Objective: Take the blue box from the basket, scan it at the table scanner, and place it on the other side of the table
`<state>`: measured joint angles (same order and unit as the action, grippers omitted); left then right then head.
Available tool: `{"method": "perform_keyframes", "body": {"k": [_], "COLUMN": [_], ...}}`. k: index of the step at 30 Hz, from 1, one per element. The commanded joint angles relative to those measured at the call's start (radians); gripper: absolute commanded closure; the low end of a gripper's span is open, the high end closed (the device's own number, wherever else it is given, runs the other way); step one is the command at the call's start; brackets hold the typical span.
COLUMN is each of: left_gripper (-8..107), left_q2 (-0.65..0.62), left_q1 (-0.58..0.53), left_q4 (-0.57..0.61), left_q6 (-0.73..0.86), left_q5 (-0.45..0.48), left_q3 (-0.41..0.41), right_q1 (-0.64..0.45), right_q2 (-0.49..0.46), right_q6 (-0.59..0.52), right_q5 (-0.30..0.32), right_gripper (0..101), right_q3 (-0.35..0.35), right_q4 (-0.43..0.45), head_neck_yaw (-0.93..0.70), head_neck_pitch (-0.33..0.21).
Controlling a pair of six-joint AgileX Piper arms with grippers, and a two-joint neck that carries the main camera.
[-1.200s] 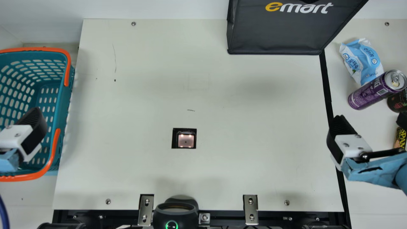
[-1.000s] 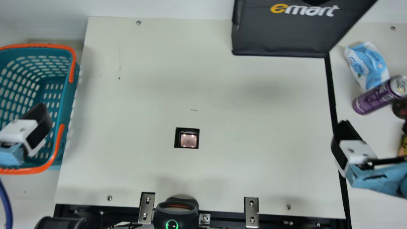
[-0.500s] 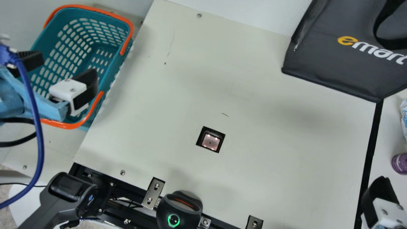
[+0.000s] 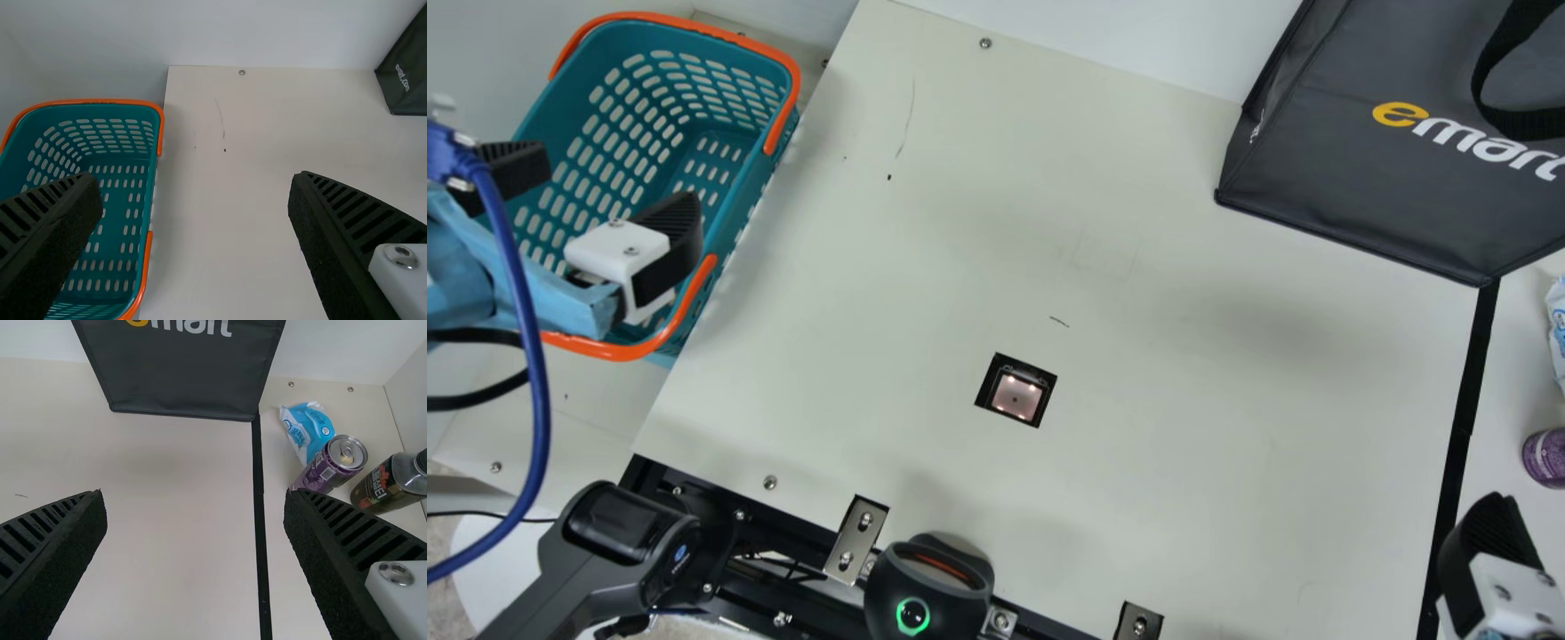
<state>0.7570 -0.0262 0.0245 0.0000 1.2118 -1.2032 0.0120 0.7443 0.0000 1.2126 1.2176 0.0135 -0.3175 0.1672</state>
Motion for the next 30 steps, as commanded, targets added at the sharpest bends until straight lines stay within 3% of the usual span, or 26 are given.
{"method": "perform_keyframes", "body": {"k": [1,17,30], "left_gripper": [9,9,9], "left_q2": [0.004,0.094,0.248], "left_q1": [0.009,0.284,0.503], "left_q4": [-0.005,-0.056,0.056], "left_q6": [-0.010,-0.144,0.068], "left_q5": [-0.004,-0.131,-0.221], "left_q3": [0.003,0.074,0.119], "right_q1": [0.000,0.000,0.000], "right_q2": [0.000,0.000,0.000], "right_q6": [0.000,0.000,0.000], "right_q5": [0.000,-0.001,-0.001], "right_gripper": [6,6,6], "right_q3": [0.000,0.000,0.000], "right_q4": [0.000,-0.002,-0.002], "head_neck_yaw": [-0.004,-0.004,-0.004], "head_neck_pitch": [-0.029,-0.029,-0.029]}}
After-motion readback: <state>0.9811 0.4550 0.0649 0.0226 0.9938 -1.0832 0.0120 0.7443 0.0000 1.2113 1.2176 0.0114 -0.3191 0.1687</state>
